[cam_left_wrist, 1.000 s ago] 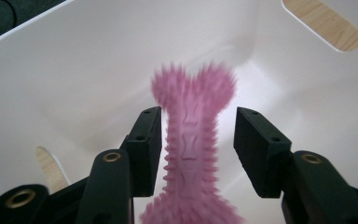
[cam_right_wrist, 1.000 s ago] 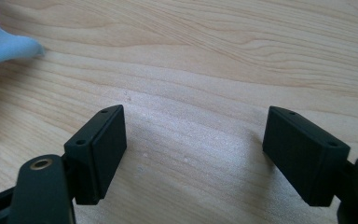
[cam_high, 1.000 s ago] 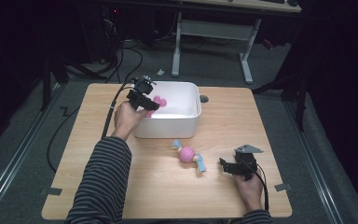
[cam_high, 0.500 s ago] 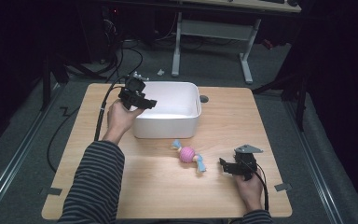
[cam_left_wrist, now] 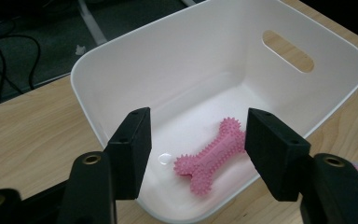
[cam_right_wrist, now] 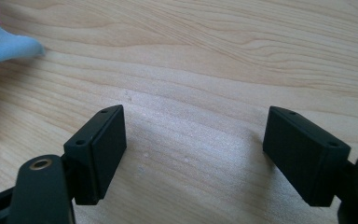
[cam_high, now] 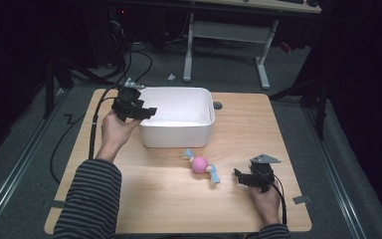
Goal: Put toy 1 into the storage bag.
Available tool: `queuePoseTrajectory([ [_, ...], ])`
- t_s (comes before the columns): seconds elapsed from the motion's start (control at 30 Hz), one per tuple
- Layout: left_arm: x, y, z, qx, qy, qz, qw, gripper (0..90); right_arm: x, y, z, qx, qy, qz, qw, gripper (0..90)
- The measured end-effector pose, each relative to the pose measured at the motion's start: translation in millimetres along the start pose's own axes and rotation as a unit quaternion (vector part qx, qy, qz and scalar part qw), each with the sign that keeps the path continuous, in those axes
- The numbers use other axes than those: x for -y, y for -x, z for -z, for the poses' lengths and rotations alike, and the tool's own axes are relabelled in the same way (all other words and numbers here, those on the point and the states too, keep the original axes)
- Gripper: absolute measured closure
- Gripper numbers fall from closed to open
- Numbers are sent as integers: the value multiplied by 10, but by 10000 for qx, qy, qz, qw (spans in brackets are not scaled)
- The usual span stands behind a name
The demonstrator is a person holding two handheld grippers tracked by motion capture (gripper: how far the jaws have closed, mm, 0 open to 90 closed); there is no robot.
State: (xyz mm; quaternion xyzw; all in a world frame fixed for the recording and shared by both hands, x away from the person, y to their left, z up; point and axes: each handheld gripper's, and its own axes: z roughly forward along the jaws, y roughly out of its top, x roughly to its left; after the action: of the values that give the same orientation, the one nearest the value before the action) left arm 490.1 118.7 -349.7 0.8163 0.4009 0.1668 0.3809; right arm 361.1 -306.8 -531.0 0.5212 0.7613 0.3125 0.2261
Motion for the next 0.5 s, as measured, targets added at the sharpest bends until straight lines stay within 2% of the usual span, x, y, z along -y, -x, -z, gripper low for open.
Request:
queuePoseTrajectory([
  [0.07,33,-9,35,4,-8,18,10000,407,0,0,0,-1,2,4,10000,212],
  [0.27,60,38,152,-90,118,-92,9998,401,0,0,0,-1,0,1,10000,212],
  [0.5,149,46,265,-77,238,-84,9997,401,0,0,0,1,1,0,10000,212],
])
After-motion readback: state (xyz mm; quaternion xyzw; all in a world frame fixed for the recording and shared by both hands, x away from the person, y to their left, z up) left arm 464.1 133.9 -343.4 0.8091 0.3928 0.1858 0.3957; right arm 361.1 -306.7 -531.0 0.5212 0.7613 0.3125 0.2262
